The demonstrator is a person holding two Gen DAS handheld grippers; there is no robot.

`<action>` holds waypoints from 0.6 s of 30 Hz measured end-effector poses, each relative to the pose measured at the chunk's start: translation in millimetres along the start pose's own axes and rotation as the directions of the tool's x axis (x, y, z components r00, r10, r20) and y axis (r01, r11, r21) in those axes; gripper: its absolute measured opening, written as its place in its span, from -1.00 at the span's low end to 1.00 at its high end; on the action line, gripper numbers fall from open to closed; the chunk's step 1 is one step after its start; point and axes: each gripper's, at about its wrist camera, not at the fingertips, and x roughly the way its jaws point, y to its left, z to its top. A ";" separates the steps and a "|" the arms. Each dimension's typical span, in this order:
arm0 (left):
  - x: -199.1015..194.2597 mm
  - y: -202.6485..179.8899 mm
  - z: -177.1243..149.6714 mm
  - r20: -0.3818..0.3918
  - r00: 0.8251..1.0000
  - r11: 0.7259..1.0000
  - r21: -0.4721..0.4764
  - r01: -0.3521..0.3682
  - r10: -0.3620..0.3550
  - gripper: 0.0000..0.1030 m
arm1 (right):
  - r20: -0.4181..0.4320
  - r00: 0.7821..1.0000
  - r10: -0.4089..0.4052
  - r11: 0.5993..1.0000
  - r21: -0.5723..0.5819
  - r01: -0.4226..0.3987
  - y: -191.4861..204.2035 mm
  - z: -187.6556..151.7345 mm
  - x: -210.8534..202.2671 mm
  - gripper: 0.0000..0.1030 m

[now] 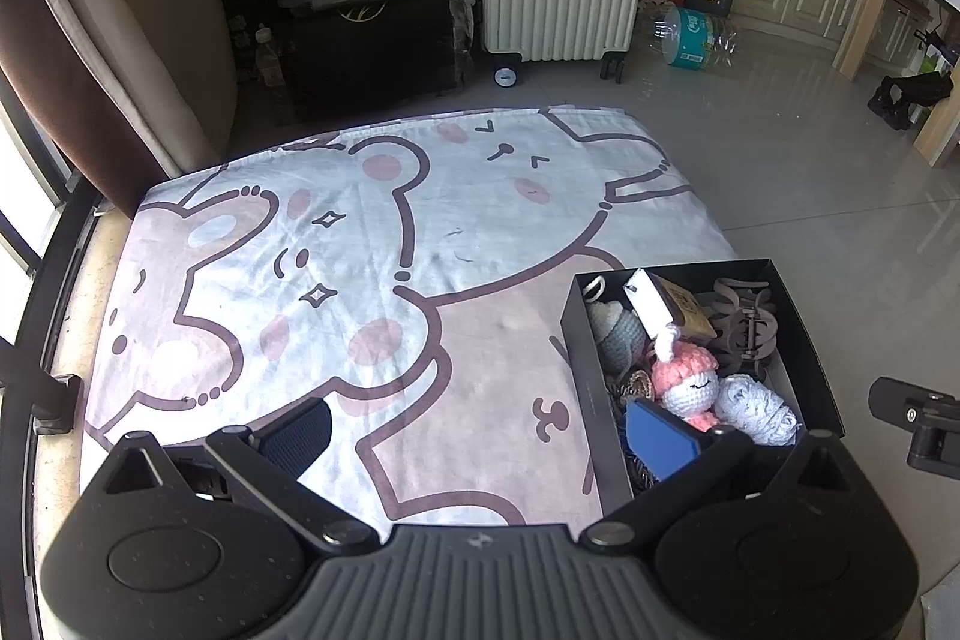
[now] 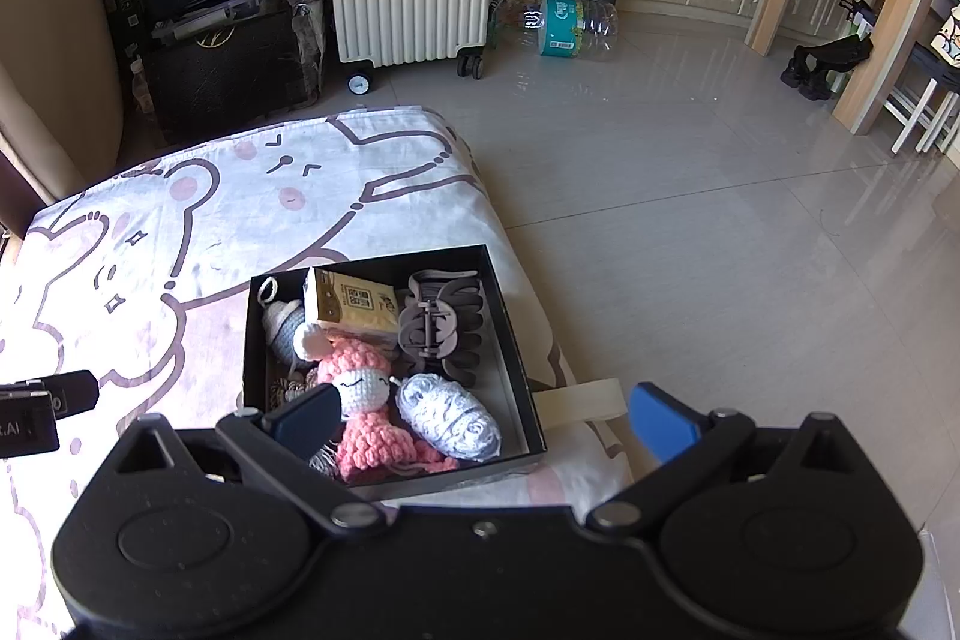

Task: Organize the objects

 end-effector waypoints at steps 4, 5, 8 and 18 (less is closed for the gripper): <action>-0.1 -0.5 -0.2 -0.001 1.000 1.000 0.001 0.001 -0.001 1.00 | 0.000 1.000 0.000 1.000 0.000 0.000 -0.2 0.1 -0.1 1.00; -0.1 -1.2 -0.5 0.000 1.000 1.000 0.001 0.002 -0.002 1.00 | 0.000 1.000 0.000 1.000 0.000 0.000 -0.2 0.1 -0.1 1.00; 0.0 -1.5 -0.2 -0.001 1.000 1.000 0.001 0.002 -0.002 1.00 | 0.000 1.000 0.000 1.000 0.000 0.000 -0.2 0.0 0.0 1.00; 0.0 -1.8 -0.2 -0.002 1.000 1.000 0.001 0.004 -0.004 1.00 | 0.000 1.000 0.000 1.000 -0.001 0.000 -0.2 -0.1 0.0 1.00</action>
